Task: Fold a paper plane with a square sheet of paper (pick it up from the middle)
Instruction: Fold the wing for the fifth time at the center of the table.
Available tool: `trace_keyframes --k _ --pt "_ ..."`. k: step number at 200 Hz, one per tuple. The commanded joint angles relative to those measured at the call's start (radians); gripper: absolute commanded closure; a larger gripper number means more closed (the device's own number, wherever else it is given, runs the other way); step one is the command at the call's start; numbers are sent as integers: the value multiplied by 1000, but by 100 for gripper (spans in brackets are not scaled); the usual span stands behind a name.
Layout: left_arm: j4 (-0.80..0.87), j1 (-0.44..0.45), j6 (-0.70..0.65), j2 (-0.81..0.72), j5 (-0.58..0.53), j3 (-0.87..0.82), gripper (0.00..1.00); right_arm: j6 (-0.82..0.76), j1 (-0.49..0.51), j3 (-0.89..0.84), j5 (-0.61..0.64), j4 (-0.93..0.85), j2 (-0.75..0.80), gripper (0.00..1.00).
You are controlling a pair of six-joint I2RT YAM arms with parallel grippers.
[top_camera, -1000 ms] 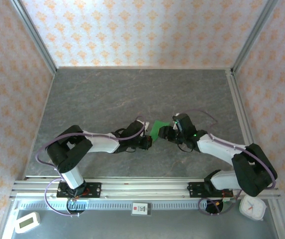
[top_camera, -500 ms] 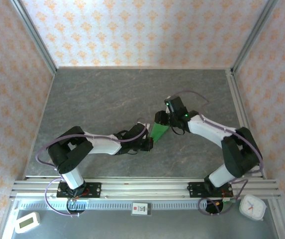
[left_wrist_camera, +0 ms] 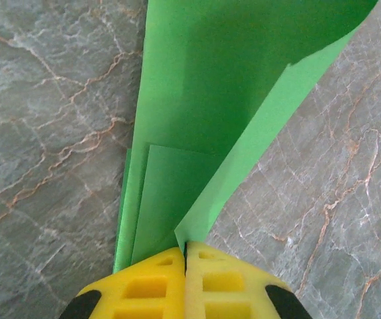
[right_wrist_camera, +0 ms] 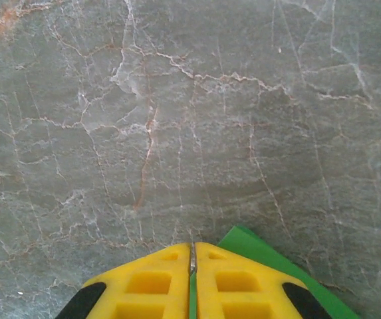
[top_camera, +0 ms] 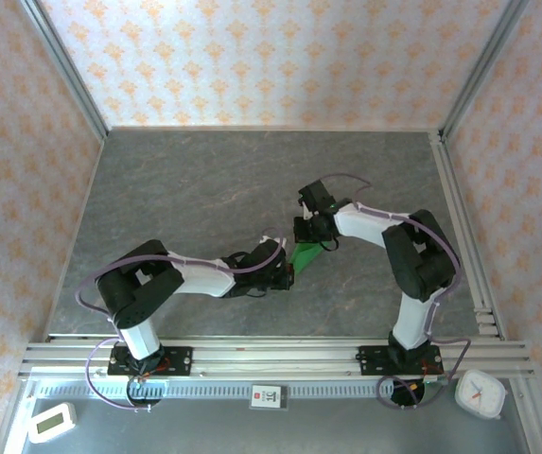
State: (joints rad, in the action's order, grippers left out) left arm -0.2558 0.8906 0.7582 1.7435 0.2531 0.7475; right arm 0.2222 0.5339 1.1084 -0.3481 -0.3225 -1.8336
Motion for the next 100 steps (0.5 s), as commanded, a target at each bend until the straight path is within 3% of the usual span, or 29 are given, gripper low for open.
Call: trace_keyframes --k 1,51,100 --pt "47 2 -33 25 -32 26 100 -17 -8 18 6 -20 27 90" --pt "49 -3 -27 15 -29 24 100 43 -14 -7 10 -4 184 84" --pt "72 -3 -34 4 -27 46 100 148 -14 -221 -1 93 392 76"
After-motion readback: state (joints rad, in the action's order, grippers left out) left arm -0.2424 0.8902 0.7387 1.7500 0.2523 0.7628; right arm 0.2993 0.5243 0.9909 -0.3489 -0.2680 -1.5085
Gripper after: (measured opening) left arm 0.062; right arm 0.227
